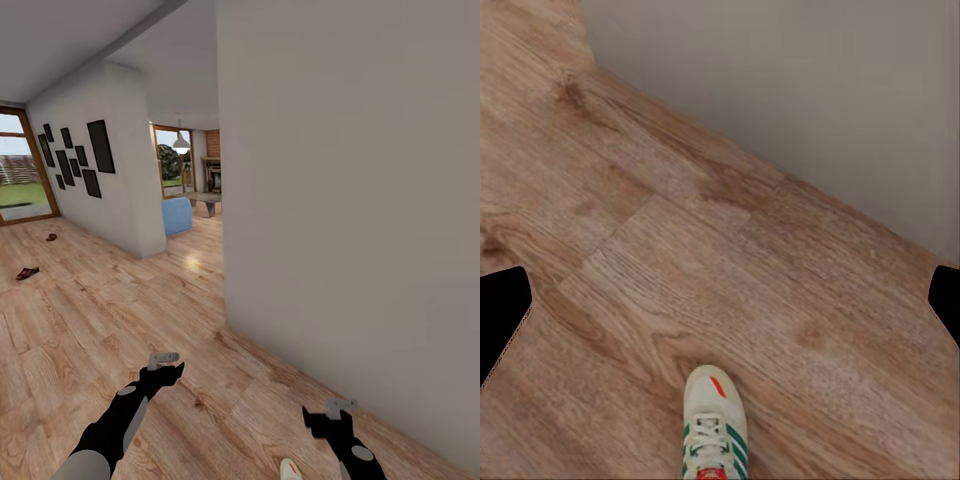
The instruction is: Pick up the two gym shoes and the two sandals from the corridor floor and place them onto the hallstand (shoe rack) in the corridor, making sure they are on the rack and not on the floor. Arrange them so the two gym shoes are next to each other and the two sandals are next to each other.
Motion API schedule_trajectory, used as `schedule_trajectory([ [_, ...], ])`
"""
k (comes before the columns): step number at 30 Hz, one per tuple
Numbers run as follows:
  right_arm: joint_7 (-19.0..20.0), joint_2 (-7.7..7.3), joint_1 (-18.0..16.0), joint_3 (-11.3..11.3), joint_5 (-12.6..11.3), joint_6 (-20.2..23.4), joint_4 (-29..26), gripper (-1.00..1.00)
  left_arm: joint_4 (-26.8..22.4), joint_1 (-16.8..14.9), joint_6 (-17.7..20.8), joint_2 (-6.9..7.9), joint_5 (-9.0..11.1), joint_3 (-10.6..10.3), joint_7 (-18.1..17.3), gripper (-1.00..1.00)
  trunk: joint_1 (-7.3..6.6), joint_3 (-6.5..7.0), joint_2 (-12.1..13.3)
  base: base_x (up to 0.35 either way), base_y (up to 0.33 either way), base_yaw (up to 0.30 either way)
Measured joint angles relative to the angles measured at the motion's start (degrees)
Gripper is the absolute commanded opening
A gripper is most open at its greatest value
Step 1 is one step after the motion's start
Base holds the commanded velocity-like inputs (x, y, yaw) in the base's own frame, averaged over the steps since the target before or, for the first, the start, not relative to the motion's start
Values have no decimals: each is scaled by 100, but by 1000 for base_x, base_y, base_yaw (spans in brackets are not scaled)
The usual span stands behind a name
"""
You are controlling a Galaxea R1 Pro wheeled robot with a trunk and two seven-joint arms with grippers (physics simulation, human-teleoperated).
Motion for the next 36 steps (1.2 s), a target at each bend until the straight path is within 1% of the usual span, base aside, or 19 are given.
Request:
schedule_trajectory([
  [2,5,0,-5,4,-2,-130,4,100,0,0,0,2,0,2,0,100,0,0,0,0,0,0],
  [5,8,2,-8,6,0,-212,9,100,-1,0,0,3,0,3,0,100,0,0,0,0,0,0],
  [12,10,0,-10,8,1,-263,7,100,-3,0,0,3,0,4,0,100,0,0,0,0,0,0],
  [22,3,0,-10,8,0,-263,0,100,-1,0,0,4,-1,4,0,100,219,-191,-400,0,0,4],
  [36,-4,0,-11,8,-6,-266,12,100,-2,0,1,4,0,1,-3,100,527,-558,-961,0,0,65],
])
